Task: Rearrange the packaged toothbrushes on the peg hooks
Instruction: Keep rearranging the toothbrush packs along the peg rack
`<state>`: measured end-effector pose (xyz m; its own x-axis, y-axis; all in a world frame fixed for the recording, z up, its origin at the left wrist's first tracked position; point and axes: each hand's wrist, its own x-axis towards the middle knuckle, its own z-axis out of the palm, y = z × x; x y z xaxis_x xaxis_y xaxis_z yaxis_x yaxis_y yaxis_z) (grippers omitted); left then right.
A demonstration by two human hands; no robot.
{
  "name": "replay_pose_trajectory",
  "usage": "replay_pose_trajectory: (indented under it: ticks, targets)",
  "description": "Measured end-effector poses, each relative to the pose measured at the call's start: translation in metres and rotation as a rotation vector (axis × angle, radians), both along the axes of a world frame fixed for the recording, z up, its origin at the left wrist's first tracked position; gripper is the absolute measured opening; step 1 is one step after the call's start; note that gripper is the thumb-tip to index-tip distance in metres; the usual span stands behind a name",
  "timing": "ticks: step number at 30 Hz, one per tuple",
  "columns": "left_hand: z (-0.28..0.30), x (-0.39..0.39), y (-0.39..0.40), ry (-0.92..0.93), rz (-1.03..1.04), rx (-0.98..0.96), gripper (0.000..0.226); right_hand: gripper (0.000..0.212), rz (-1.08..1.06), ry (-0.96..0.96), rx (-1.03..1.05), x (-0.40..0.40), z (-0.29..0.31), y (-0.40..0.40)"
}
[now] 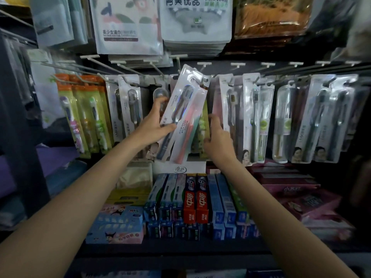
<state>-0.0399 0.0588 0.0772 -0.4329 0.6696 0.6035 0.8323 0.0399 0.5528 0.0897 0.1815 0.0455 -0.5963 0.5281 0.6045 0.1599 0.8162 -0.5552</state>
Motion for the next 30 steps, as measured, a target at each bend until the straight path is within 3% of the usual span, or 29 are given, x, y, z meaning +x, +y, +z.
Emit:
replay_pose_trajectory:
  ticks: [3, 6, 13, 23, 30]
  targets:
    - [0.001, 0.001, -0.001, 0.005, 0.004, -0.006, 0.064, 0.073, -0.197, -0.095, 0.195, 0.008, 0.002, 0.002]
    - [0.0, 0.002, 0.001, 0.003, -0.002, -0.003, 0.063, 0.068, -0.27, -0.207, 0.305, 0.016, 0.005, 0.007]
    - [-0.01, 0.001, 0.009, -0.003, 0.013, 0.029, 0.064, 0.047, -0.162, -0.401, 0.323, 0.041, -0.001, 0.023]
    - [-0.036, 0.016, 0.032, -0.013, 0.085, 0.115, 0.065, 0.032, -0.021, -0.156, -0.163, 0.071, -0.057, 0.025]
    - [-0.046, 0.026, 0.034, -0.037, 0.167, 0.085, 0.074, 0.026, 0.02, -0.029, -0.13, 0.078, -0.089, 0.022]
